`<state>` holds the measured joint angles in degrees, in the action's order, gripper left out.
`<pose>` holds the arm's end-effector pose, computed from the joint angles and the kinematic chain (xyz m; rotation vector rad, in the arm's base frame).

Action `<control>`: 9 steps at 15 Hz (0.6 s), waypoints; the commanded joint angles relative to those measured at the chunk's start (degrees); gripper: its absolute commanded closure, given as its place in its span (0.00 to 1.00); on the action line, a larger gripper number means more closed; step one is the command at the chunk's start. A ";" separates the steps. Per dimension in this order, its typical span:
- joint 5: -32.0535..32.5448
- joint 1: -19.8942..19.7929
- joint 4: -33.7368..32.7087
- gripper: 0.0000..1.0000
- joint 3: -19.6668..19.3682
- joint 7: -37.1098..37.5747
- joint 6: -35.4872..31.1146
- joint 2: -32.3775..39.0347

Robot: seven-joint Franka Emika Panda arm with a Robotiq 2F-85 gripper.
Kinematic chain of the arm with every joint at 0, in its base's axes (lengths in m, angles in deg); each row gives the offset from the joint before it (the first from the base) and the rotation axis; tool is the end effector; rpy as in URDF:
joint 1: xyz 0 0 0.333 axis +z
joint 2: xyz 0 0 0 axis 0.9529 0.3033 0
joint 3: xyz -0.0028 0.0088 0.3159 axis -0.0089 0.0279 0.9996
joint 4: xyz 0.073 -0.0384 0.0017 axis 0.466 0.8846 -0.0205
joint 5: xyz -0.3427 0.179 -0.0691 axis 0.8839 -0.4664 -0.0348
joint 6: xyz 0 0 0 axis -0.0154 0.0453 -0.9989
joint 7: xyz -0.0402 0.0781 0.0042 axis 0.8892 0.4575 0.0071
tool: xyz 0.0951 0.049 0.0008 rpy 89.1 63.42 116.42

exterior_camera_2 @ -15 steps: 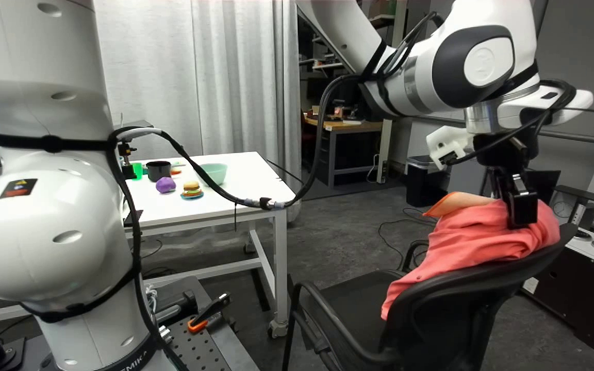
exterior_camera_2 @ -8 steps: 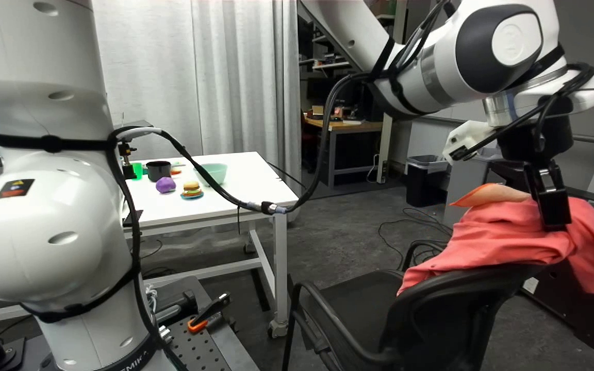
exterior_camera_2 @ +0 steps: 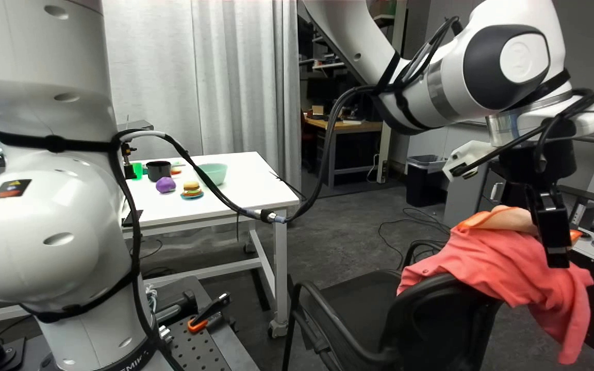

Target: Move the shirt from the arm rest to the back of the chair

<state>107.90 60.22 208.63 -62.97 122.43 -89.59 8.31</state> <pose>0.5066 -0.2908 0.3878 2.3475 -1.6728 0.4935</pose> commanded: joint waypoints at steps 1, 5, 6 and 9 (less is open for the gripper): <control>0.04 -0.05 -0.69 0.08 0.08 -1.10 1.09 0.89; -0.93 -0.65 -1.18 0.00 -0.25 -3.19 0.97 1.61; -1.20 -0.83 -1.12 0.00 -0.33 -4.07 0.95 1.38; -2.71 -1.07 -0.08 0.00 -0.09 -7.76 3.19 -1.06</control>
<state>107.45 59.89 208.65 -63.16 119.61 -89.06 9.31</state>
